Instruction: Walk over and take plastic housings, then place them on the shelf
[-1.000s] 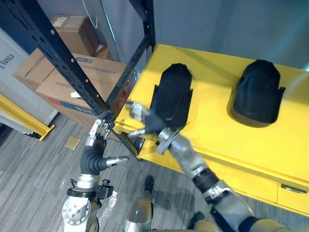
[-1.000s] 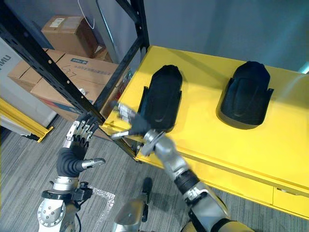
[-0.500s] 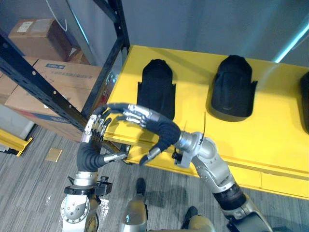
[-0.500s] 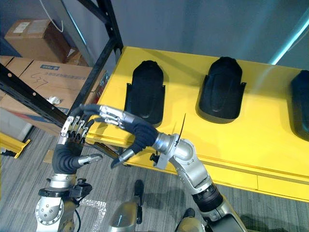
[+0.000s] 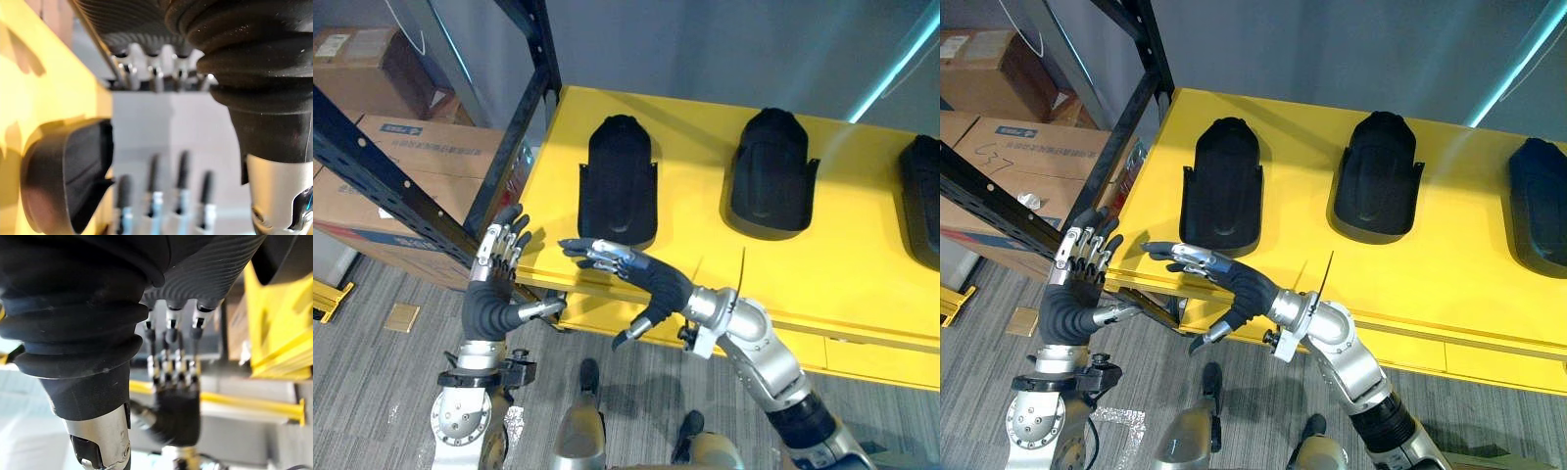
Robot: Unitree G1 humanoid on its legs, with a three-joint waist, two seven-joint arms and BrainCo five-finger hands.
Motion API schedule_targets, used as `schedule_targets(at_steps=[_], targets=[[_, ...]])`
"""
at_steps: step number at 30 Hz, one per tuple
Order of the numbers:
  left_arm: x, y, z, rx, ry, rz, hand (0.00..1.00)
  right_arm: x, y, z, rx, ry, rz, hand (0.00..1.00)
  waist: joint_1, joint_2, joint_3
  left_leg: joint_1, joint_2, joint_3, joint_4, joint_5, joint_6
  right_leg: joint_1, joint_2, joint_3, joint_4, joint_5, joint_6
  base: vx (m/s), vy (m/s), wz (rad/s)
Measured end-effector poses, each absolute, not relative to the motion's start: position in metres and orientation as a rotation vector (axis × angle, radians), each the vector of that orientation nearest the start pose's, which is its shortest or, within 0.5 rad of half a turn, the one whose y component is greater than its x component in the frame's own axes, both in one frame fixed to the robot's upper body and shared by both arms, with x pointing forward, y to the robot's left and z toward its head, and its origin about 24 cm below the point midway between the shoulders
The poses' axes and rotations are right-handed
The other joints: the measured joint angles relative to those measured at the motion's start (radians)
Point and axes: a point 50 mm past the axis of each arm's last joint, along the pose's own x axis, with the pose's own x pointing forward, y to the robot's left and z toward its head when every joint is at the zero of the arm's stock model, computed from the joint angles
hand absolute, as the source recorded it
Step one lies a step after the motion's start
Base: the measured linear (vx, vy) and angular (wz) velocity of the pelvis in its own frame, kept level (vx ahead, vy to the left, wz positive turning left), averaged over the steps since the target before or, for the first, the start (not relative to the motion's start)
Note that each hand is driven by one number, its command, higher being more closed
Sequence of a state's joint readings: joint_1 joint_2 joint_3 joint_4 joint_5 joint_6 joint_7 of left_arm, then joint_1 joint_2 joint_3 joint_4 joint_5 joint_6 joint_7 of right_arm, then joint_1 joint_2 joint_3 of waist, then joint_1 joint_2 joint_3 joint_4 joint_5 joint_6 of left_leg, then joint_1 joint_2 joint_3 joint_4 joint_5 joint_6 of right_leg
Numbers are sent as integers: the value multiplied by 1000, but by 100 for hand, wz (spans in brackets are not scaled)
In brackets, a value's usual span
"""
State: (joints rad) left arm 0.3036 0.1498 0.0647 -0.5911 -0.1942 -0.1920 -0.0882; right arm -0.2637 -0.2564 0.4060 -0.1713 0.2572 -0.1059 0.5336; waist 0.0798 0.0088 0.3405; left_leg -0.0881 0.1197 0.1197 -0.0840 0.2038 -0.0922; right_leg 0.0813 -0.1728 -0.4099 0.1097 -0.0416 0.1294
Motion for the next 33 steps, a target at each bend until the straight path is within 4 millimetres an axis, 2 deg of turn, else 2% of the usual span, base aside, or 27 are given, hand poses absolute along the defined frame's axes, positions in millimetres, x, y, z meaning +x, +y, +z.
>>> schedule_targets(at_steps=[2,4,9,18,22,27,28,30,31,33], targets=[[179,184,135,25,-491,-40,0,259,-61,114,-126,-341,958,0,1,0,0,0,0,-1,-1,0,0,0,0,0,2,-1,-1,0,0,0],[179,184,135,24,-492,-41,0,269,-65,106,-137,-316,884,0,1,1,1,0,0,-3,-4,0,-1,0,0,-2,3,-2,-3,0,0,0],[180,183,131,18,-476,-46,0,299,-84,106,-140,-345,640,0,11,22,12,0,0,-12,-4,0,-4,1,0,-7,11,-9,-10,-36,-18,4],[179,182,131,16,-487,-65,0,314,-90,111,-176,-381,539,0,17,52,28,-1,-12,-45,-3,13,1,6,-14,-36,49,-33,-5,-10,-27,11],[178,181,131,21,-485,-84,0,319,-93,111,-163,-383,497,0,17,54,29,-2,-16,-55,-3,14,2,7,-18,-44,60,-37,-2,-5,-30,7],[177,181,132,20,-500,-86,0,320,-87,114,-110,-399,518,0,17,55,29,1,-16,-57,-3,14,1,5,-21,-46,75,-51,-8,-16,-32,2],[177,181,132,19,-506,-85,0,319,-86,116,-109,-411,522,0,16,55,29,1,-16,-57,-3,11,-3,5,-22,-47,77,-55,-7,-22,-37,1],[176,181,131,17,-503,-82,0,308,-86,133,-88,-503,523,0,16,56,30,1,-15,-56,-3,11,-3,4,-22,-46,77,-56,-7,-17,-44,-1],[175,182,130,17,-497,-78,0,294,-88,153,-64,-614,515,0,13,56,30,1,-15,-52,-3,8,2,2,-22,-43,76,-57,-7,-5,-36,-6],[174,182,129,15,-492,-72,0,279,-94,176,-38,-736,482,0,12,56,30,1,-12,-38,-1,8,2,-9,-23,-29,76,-57,-7,-2,-29,-18]])
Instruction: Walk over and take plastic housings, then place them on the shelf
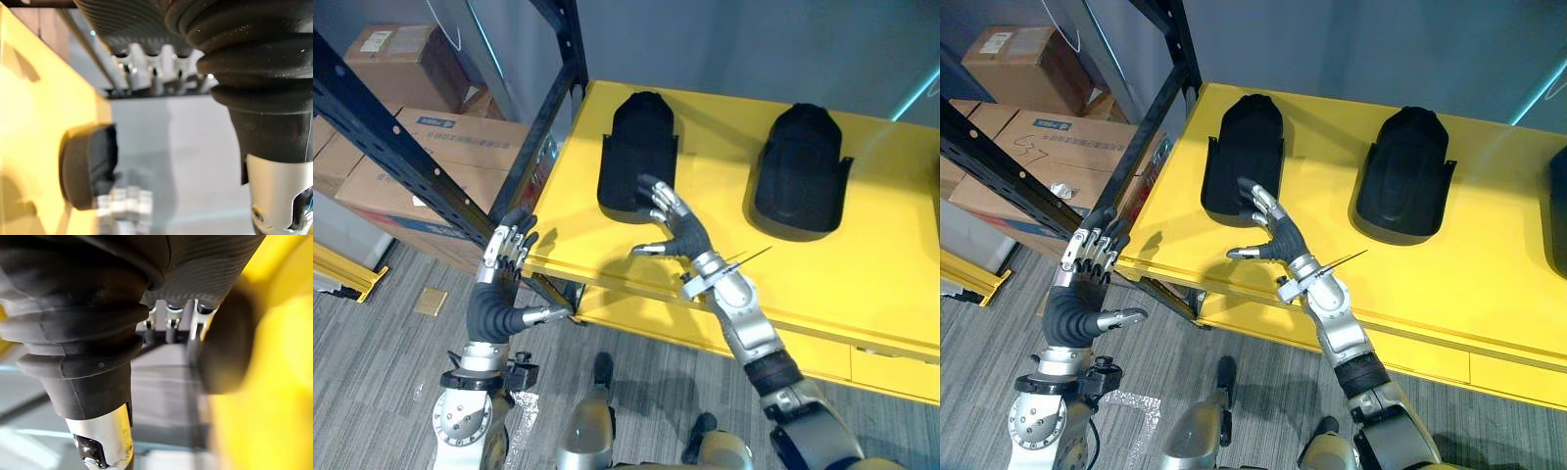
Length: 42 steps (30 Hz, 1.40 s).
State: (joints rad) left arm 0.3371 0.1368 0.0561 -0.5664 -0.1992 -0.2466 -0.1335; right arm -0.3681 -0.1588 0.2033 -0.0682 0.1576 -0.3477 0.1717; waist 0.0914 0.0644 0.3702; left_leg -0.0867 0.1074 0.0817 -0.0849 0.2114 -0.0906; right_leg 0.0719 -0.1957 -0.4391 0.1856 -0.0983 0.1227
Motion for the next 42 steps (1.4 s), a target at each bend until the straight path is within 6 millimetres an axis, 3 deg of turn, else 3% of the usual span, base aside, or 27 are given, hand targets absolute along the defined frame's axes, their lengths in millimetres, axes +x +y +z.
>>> schedule_targets(at_steps=[3,7,12,18,23,31,37,42], targets=[[173,181,127,-7,-486,-52,0,251,-118,211,-8,-930,340,0,-19,-1,-1,19,1,28,1,-1,2,0,-2,27,4,6,8,20,-28,-24],[174,180,127,-16,-480,-53,0,235,-133,222,-28,-960,221,0,-58,-2,-2,40,9,64,-2,-10,1,-3,0,61,-1,6,9,-2,-34,-28],[176,172,129,-36,-472,-87,0,250,-137,188,-86,-664,133,0,-76,-2,-12,53,16,93,-2,-20,0,-4,6,89,-11,18,10,13,-31,-18],[176,172,128,-40,-463,-87,0,283,-127,138,-114,-373,156,0,-66,-17,-41,54,12,93,1,-19,0,3,6,90,-24,31,14,17,-4,-1],[175,172,127,-39,-454,-87,0,290,-118,139,-153,-379,161,0,-48,-15,-56,64,11,86,-4,-25,-1,22,6,83,-30,30,14,-23,-6,3],[174,171,124,-40,-442,-99,0,294,-102,144,-157,-406,213,0,-49,-10,-73,48,8,68,-4,-23,1,17,5,65,-40,26,8,-27,-4,6],[175,166,124,-55,-441,-117,0,303,-93,128,-187,-316,195,0,-45,-10,-73,37,5,59,-4,-14,0,16,5,56,-37,31,14,23,-22,6],[174,166,125,-186,-460,-111,0,313,-97,100,-212,-161,129,0,-43,-10,-73,35,3,44,-3,-12,-2,15,5,52,-33,30,13,8,-16,2]])
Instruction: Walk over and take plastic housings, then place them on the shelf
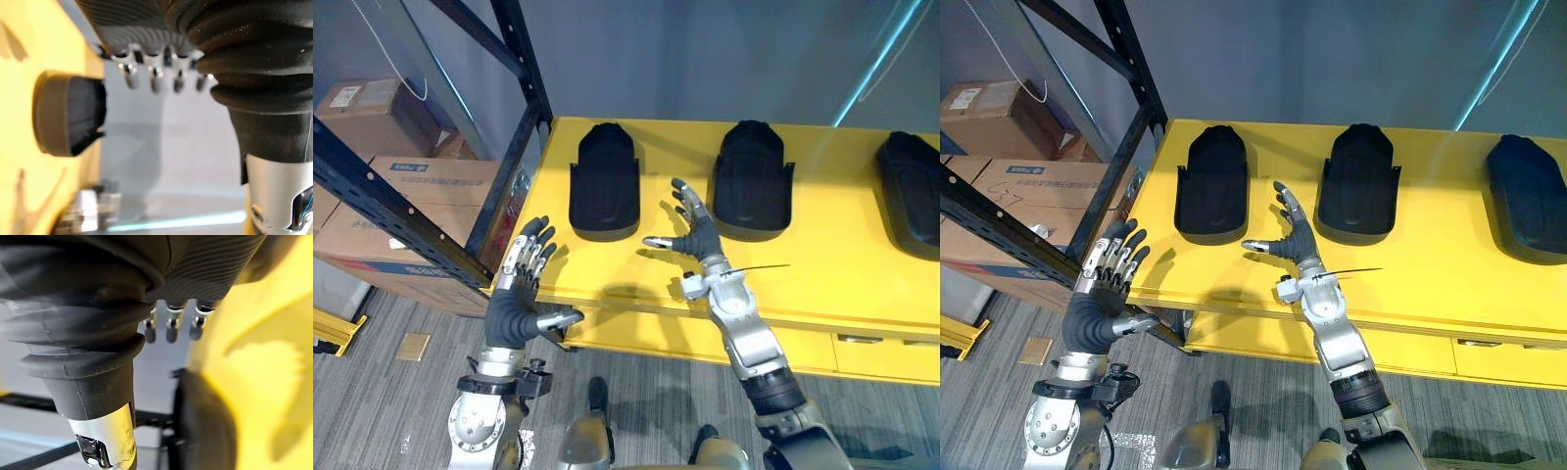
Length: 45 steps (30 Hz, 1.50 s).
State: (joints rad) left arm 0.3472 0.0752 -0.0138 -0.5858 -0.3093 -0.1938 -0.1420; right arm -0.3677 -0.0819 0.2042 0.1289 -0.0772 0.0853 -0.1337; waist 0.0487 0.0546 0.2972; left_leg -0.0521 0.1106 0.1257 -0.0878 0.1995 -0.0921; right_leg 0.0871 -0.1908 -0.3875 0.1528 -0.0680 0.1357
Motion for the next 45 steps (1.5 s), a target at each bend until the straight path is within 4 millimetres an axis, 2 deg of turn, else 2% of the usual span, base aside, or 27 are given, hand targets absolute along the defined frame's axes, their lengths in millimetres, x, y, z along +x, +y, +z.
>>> schedule_targets(at_steps=[3,13,25,34,41,45], targets=[[174,165,125,-196,-464,-112,0,316,-99,90,-231,-119,103,0,0,3,0,0,1,-8,0,1,-1,0,0,-7,10,-7,-6,-9,-36,7],[173,164,126,-209,-486,-120,0,324,-96,83,-197,-91,112,0,3,41,-19,-3,5,-19,-1,-1,-7,-16,-5,-20,56,-43,-15,-33,-28,4],[173,163,126,-219,-490,-118,0,318,-72,84,-152,-124,308,0,6,42,-20,-14,7,-19,4,8,-8,-30,-5,-19,73,-42,-10,13,-23,0],[173,163,126,-220,-486,-110,0,308,-36,86,-150,-137,454,0,12,43,-19,-3,9,-21,0,0,-10,-18,-3,-22,66,-52,-19,-20,-15,0],[173,163,125,-226,-482,-103,0,308,-25,96,-141,-170,473,0,25,43,-19,-24,10,-31,2,5,-11,-32,0,-31,65,-50,-19,-15,-17,4],[173,163,125,-228,-482,-93,0,312,-26,100,-150,-181,415,0,26,44,-19,-26,8,-31,4,11,-10,-31,-1,-32,65,-45,-11,33,-27,0]])
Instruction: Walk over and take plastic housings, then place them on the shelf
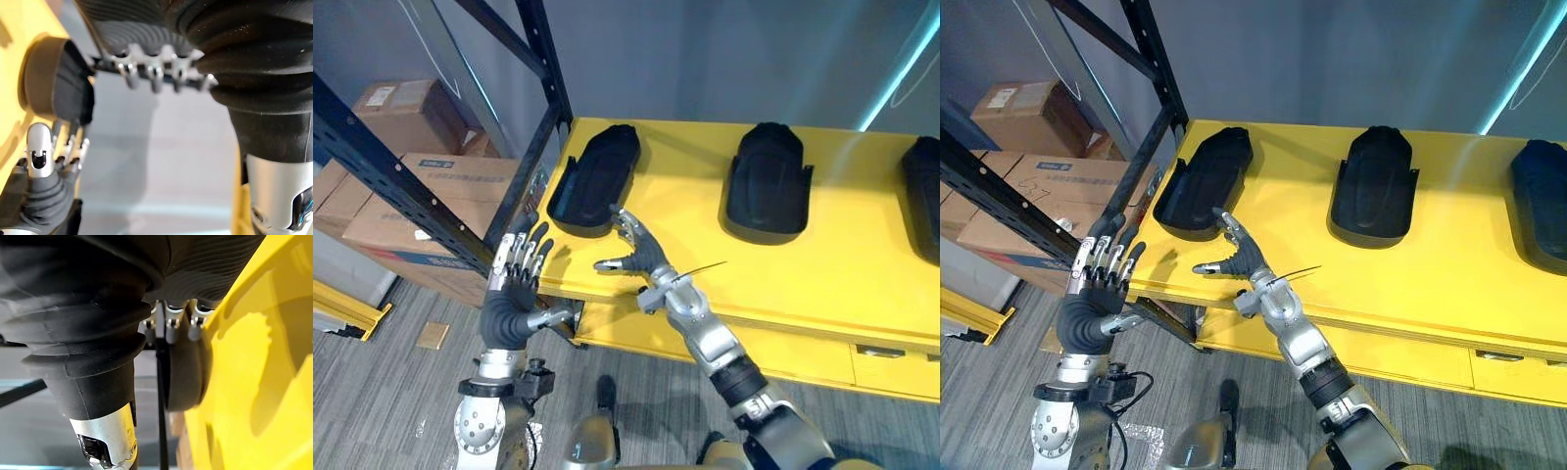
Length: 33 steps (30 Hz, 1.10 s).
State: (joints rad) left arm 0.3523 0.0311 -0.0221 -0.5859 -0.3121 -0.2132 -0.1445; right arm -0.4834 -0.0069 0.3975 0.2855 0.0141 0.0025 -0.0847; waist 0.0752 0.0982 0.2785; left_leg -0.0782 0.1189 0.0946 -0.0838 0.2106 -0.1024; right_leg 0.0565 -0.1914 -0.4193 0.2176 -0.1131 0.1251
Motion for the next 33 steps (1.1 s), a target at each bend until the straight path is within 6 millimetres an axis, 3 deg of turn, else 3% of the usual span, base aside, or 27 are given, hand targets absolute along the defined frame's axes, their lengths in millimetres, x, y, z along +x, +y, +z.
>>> schedule_targets(at_steps=[4,7,10,14,17,22,28,31,33], targets=[[174,163,125,-231,-482,-86,0,317,-36,104,-173,-201,310,0,0,0,0,0,0,1,0,0,0,1,0,0,-1,0,1,21,-26,0],[177,163,123,-233,-476,-88,0,324,-54,110,-201,-232,162,0,-1,0,0,3,0,4,0,-1,0,2,0,2,-5,0,1,2,-29,-2],[177,163,123,-234,-478,-88,0,324,-78,137,-175,-355,14,0,-7,0,0,10,3,21,-4,-9,1,4,2,14,-24,5,4,-13,-14,-11],[176,163,124,-229,-495,-87,0,290,-108,184,-86,-644,-79,0,-20,-7,1,34,2,60,-4,-19,6,19,3,45,-60,26,9,21,-6,-25],[177,162,126,-226,-507,-97,0,261,-130,193,-75,-754,-117,0,-45,-16,-1,67,3,98,-5,-33,4,47,6,76,-96,52,13,54,-1,-38],[185,160,132,-217,-540,-111,0,232,-178,175,-57,-715,-247,0,-88,-46,-17,97,12,165,-6,-46,3,51,16,135,-138,83,12,22,2,-38],[192,162,119,-179,-465,-86,0,203,-225,138,-78,-551,-525,0,-122,-66,-56,115,28,226,-6,-62,-4,44,32,190,-180,107,10,-24,2,-32],[192,170,104,-128,-388,-19,0,179,-250,110,-76,-425,-759,0,-142,-70,-71,113,32,248,-6,-64,-4,25,34,210,-190,106,10,-31,3,-19],[185,177,77,-110,-259,71,0,152,-268,71,-52,-247,-975,0,-147,-76,-98,116,39,280,-6,-73,-8,13,36,234,-190,110,11,36,0,-28]])
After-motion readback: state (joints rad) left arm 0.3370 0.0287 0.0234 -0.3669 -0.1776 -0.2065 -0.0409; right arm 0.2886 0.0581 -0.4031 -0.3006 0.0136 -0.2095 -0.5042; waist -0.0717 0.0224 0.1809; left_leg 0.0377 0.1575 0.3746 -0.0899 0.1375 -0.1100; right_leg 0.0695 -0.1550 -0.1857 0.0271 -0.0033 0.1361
